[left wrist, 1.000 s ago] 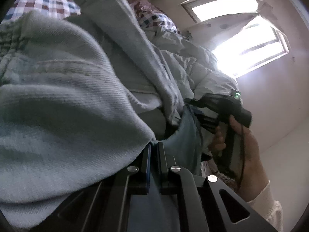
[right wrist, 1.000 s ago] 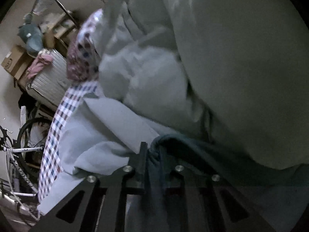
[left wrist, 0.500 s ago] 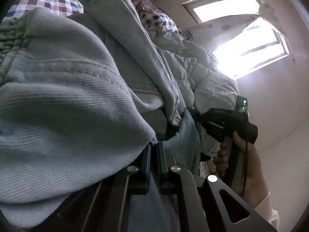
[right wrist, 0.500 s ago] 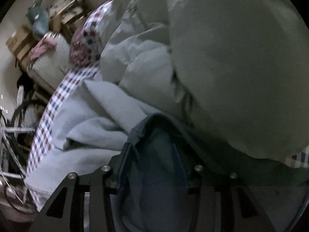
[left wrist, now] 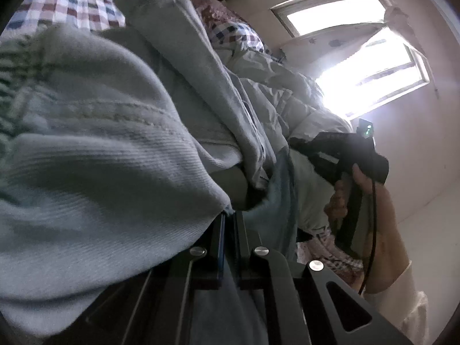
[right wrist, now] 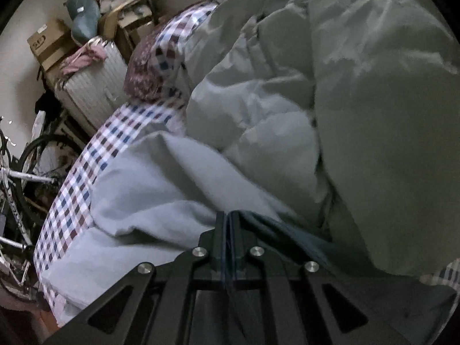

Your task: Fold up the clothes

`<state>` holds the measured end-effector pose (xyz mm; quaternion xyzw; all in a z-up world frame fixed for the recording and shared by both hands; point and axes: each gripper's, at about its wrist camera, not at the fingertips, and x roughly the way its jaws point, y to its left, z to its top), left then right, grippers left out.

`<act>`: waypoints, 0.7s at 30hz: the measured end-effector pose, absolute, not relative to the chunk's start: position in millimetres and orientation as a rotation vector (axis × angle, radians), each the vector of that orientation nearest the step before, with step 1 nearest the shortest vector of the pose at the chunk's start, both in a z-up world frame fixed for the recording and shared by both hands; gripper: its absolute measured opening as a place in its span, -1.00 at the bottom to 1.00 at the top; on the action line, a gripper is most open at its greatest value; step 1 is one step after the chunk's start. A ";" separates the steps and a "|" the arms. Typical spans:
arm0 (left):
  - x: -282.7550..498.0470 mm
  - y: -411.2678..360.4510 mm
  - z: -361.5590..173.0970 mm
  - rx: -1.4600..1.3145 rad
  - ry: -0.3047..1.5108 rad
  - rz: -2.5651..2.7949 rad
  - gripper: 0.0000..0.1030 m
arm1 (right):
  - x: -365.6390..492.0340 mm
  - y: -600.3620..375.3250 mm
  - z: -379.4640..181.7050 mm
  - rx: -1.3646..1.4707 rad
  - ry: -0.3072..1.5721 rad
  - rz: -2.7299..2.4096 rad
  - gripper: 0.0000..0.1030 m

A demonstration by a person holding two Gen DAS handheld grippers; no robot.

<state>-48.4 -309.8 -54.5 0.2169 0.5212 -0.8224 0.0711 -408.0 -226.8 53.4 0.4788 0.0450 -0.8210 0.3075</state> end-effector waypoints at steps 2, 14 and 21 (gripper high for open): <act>-47.5 -309.7 -54.4 0.650 1.561 -2.470 -0.92 | -414.6 -227.0 58.7 1.249 0.088 -2.195 -1.00; -50.8 -314.3 -61.4 0.704 1.560 -2.440 -0.91 | -389.0 -192.1 78.1 1.215 0.166 -2.233 -0.30; -52.2 -317.0 -62.9 0.720 1.577 -2.442 -0.90 | -328.2 -49.0 112.7 1.169 0.065 -2.310 0.00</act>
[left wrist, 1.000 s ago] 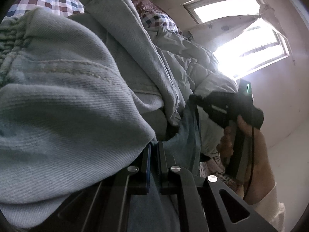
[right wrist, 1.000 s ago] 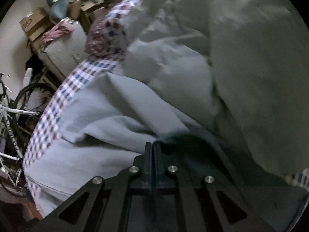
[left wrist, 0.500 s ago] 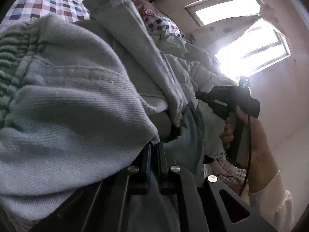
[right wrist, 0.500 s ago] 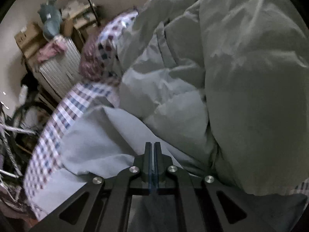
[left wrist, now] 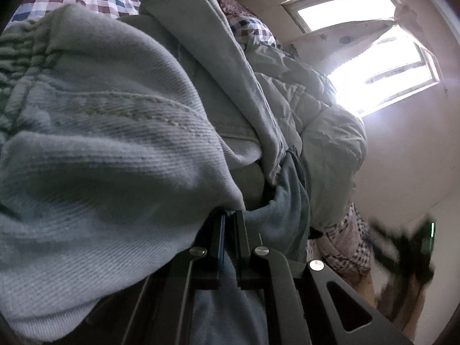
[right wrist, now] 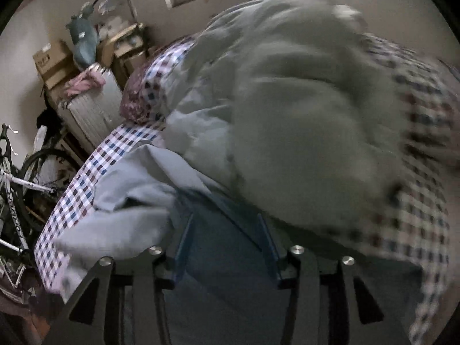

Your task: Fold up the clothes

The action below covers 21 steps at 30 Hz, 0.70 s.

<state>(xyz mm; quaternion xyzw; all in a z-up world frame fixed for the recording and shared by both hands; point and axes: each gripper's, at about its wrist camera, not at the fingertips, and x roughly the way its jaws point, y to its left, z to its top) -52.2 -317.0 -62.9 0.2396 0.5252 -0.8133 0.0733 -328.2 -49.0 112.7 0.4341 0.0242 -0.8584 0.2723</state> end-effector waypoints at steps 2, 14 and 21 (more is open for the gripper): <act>-54.3 -317.0 -62.8 0.722 1.572 -2.446 -0.90 | -306.2 7.5 107.3 1.203 -0.007 -2.346 0.05; -56.8 -309.2 -58.9 0.711 1.471 -2.481 -0.90 | -259.6 193.7 0.3 1.571 -0.186 -2.474 0.10; -58.4 -307.7 -59.3 0.708 1.435 -2.495 -0.90 | -268.5 42.4 13.0 1.310 0.108 -2.175 0.08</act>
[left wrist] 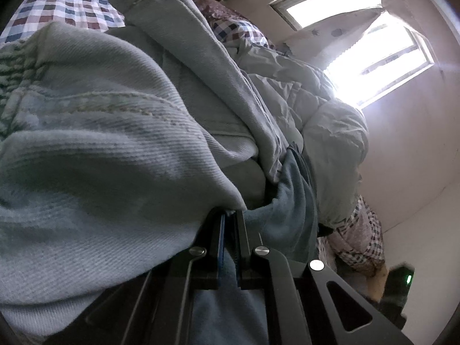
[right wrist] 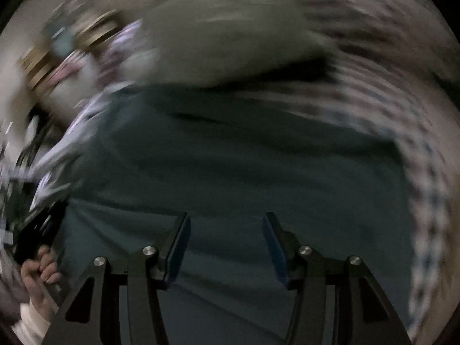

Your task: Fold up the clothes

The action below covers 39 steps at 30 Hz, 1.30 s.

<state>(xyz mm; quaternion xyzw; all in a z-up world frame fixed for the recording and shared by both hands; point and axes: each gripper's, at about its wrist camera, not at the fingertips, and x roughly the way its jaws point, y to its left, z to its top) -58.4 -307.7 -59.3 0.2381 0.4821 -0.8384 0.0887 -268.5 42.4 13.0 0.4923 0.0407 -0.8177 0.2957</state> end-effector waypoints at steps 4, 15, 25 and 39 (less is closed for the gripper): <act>-59.2 -307.2 -59.0 0.708 1.422 -2.502 -0.90 | -272.4 -44.3 16.5 1.205 0.270 -2.031 0.04; -61.1 -308.6 -60.8 0.710 1.443 -2.502 -0.90 | -270.7 -141.0 3.5 1.083 0.756 -1.940 -0.44; -57.9 -307.5 -57.8 0.683 1.444 -2.505 -0.91 | -251.2 -167.9 35.7 0.940 0.980 -1.979 -0.97; -57.3 -310.1 -58.9 0.704 1.477 -2.487 -0.91 | -275.0 -203.9 29.1 0.990 1.050 -2.038 -0.73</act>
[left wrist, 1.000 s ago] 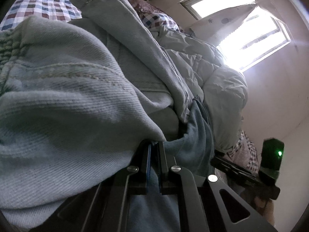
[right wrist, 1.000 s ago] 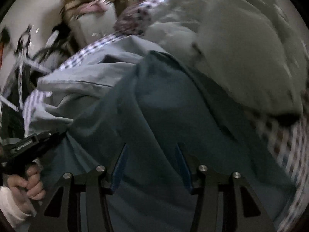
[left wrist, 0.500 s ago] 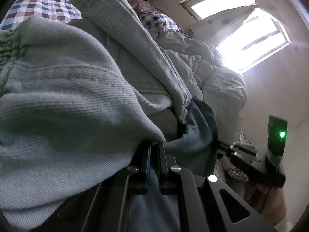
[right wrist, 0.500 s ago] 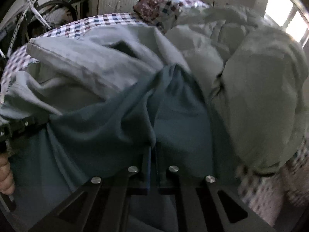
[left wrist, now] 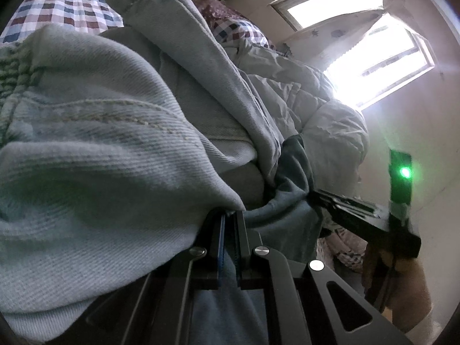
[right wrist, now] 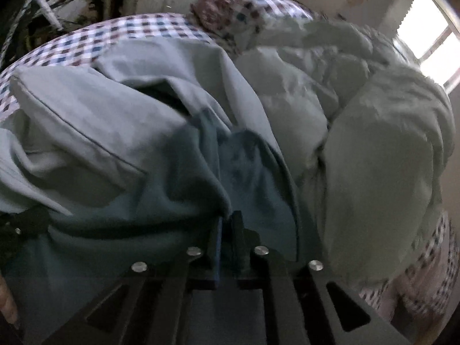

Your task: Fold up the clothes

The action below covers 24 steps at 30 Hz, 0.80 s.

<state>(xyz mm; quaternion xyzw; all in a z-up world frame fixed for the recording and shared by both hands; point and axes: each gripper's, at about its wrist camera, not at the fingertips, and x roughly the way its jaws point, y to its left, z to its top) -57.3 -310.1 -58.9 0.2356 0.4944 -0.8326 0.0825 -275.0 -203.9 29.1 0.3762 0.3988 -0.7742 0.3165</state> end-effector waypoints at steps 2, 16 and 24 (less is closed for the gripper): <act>-56.8 -311.5 -59.1 0.702 1.500 -2.482 -0.91 | -277.7 -180.0 42.6 0.989 0.975 -2.096 -0.27; -53.3 -311.2 -58.4 0.700 1.515 -2.480 -0.91 | -256.4 123.0 33.1 1.368 0.389 -2.509 0.27; -54.3 -306.9 -55.8 0.700 1.462 -2.489 -0.91 | -266.8 166.2 -11.5 1.519 0.400 -2.416 0.25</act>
